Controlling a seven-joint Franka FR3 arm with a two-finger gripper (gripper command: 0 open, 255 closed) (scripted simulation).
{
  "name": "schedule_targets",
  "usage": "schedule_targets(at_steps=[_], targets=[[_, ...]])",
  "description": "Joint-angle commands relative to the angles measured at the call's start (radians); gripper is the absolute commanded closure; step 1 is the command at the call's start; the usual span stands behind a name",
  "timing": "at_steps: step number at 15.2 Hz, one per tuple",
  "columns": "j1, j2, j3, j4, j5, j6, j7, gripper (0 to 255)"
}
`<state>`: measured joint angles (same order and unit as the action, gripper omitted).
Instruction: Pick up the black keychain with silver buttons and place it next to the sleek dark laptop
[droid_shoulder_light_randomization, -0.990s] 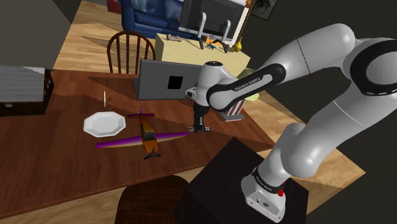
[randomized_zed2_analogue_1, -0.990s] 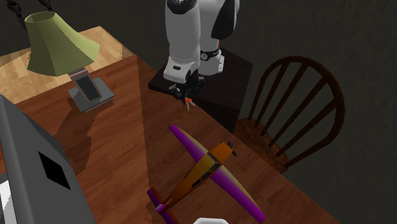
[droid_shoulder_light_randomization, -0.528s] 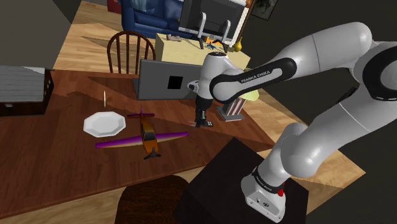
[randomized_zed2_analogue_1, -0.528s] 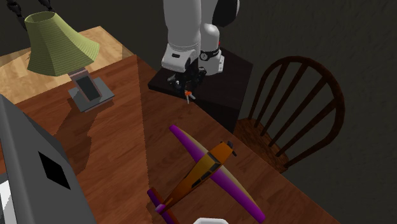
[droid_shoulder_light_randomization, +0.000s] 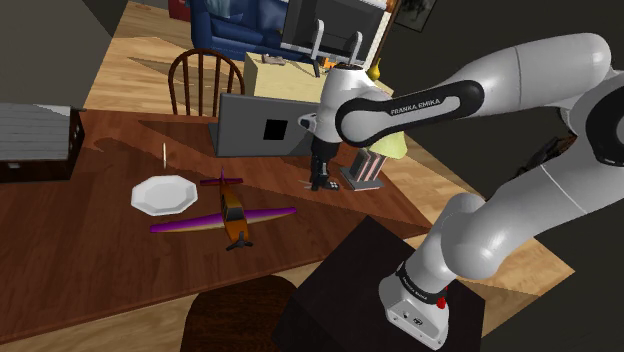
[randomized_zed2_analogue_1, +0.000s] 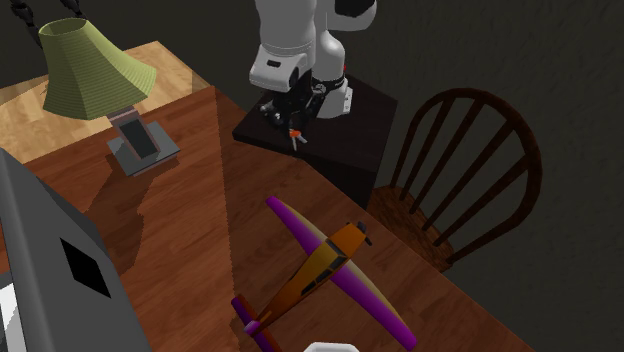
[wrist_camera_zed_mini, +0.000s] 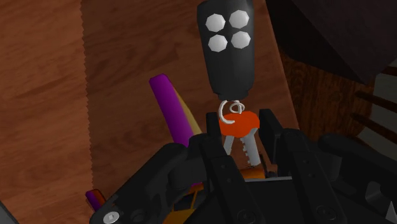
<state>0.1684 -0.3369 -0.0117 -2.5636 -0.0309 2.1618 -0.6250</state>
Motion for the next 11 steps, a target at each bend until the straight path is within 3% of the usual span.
schedule_targets(at_steps=[1,11], targets=[[0.000,-0.016,0.000,0.016,0.000,-0.033,-0.001,255],[0.001,-0.076,0.001,0.106,0.002,-0.183,-0.004,255]])
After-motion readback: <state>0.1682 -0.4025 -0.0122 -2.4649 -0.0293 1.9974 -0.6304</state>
